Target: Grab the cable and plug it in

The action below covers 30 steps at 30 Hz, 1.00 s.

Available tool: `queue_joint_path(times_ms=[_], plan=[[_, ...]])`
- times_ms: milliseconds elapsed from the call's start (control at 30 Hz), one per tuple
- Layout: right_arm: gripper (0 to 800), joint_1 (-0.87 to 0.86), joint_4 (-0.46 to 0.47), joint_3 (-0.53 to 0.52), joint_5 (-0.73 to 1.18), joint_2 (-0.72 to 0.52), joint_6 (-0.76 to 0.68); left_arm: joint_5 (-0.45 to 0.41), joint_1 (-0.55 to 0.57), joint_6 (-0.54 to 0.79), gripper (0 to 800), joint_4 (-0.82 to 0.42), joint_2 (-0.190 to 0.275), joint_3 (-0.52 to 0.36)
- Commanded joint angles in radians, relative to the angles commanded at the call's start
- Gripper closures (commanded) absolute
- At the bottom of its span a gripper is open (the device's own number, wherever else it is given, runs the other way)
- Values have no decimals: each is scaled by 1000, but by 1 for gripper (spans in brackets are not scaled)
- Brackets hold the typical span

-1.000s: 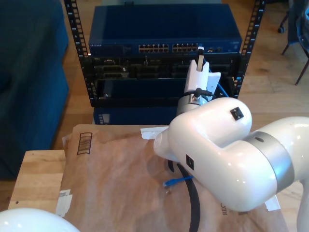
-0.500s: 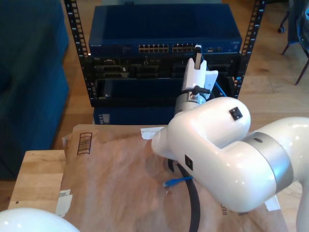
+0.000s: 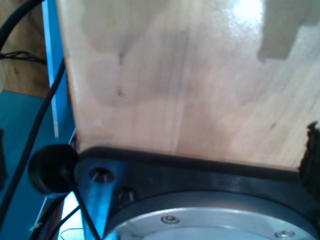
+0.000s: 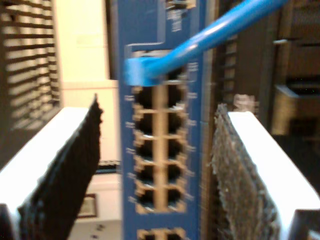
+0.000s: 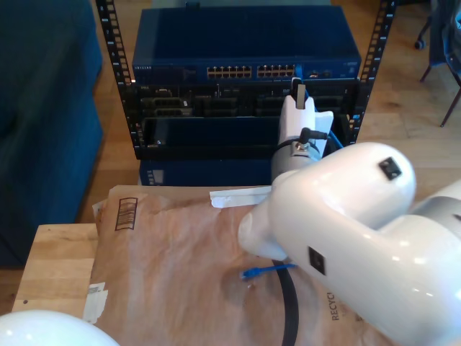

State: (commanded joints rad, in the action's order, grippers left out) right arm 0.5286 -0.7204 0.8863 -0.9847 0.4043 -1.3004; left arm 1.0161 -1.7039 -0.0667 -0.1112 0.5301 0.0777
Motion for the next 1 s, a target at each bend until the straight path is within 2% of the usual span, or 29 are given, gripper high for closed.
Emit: queue_joint_path(times_ms=[100, 200, 367, 533, 600, 833, 900, 1000], plan=[[367, -9, 0, -104, 187, -150, 3, 0, 0, 0, 0, 0, 0, 0], [249, -68, 9, -175, 344, -288, 38, 0, 0, 0, 0, 0, 0, 0], [101, -198, 40, -196, 621, -457, 227, 0, 0, 0, 0, 0, 0, 0], [60, -408, 40, -196, 956, -606, 422, 0, 0, 0, 0, 0, 0, 0], [12, -519, 41, -193, 1105, -655, 500, 0, 0, 0, 0, 0, 0, 0], [10, -888, 66, -192, 1439, -761, 703, 0, 0, 0, 0, 0, 0, 0], [10, -996, 118, -203, 1548, -789, 726, 0, 0, 0, 0, 0, 0, 0], [9, -1158, 279, -238, 1751, -853, 730, 0, 0, 0, 0, 0, 0, 0]])
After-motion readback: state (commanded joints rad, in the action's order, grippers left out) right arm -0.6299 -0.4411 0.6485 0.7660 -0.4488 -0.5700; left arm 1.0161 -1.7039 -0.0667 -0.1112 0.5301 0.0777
